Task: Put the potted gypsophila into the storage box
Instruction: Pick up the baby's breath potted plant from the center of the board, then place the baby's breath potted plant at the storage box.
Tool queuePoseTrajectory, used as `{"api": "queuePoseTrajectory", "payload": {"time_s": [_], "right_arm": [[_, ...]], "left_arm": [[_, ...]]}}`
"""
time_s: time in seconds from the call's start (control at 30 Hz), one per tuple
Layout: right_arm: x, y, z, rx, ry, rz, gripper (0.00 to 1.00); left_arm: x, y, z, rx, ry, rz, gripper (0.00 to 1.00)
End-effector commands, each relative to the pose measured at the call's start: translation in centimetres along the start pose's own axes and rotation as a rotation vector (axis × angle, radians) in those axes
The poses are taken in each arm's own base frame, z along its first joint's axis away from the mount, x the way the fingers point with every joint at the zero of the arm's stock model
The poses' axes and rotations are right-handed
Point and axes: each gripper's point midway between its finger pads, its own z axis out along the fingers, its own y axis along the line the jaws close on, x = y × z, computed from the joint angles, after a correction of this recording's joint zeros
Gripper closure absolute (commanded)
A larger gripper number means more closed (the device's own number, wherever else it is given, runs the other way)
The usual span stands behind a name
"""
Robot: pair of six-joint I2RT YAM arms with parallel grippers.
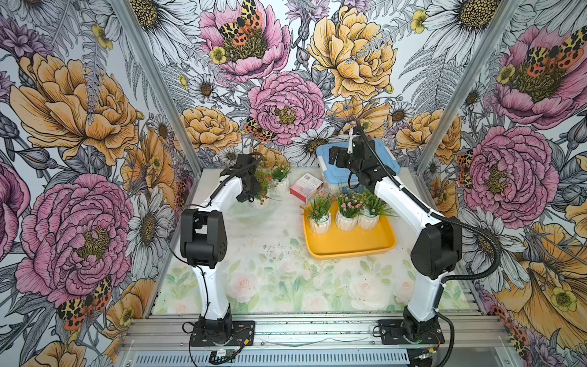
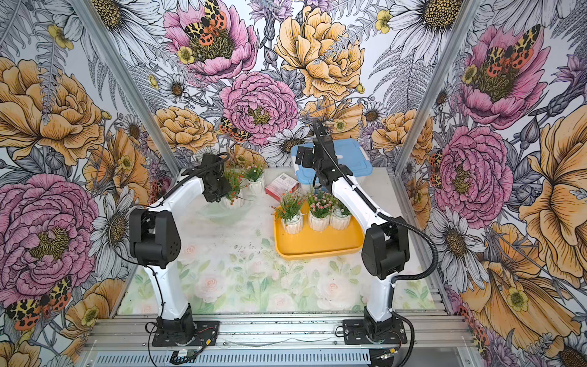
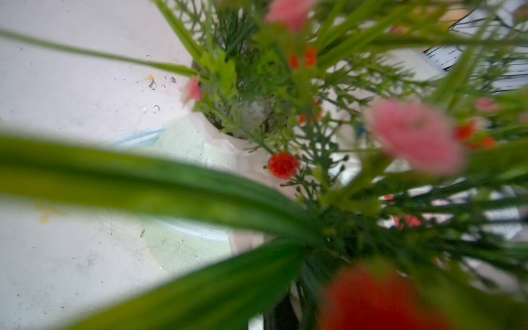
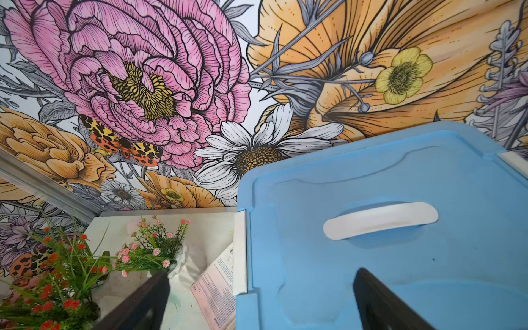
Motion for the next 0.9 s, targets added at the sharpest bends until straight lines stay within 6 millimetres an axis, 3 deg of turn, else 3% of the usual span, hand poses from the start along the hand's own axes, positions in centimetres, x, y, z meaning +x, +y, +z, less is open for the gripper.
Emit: {"api": "queuePoseTrajectory", "payload": {"time_s": [0.0,0.17,0.33,0.37,0.43,0.73,0.87], "right_arm": [[-1.4,-0.3,-0.5,0.021,-0.042,0.026,0.01],[-1.3,-1.6,-2.7,0.063,-0.051,0.025,0.01],[-0.8,-3.6,-5.8,0.096,-0.054,0.052,0.01],[-0.7,-3.9,-6.8,0.089,-0.055,0.062,0.0],[-0.2,-4.3,-8.8,0.073,-0.051,0.077,0.01],[2.7,-8.7,-20.3,0.137,-0.065,0.146,0.0],[3.8,-11.7,-24.9,0.249,-0.122,0.182,0.01]], "left_arm": [[-3.3,-3.3,-5.0,0.147,-0.115,0.016,1.0],[-3.5,-5.7,-7.6,0.215,-0.148,0.051,1.0],[-2.4,-8.0,-10.7,0.264,-0.187,0.124,1.0],[-2.4,-8.4,-13.0,0.292,-0.222,0.13,1.0],[-1.6,-9.4,-14.7,0.325,-0.235,0.145,1.0],[5.2,-16.6,-24.9,0.52,-0.319,0.255,1.0],[9.7,-19.3,-27.0,0.561,-0.322,0.304,1.0]]}}
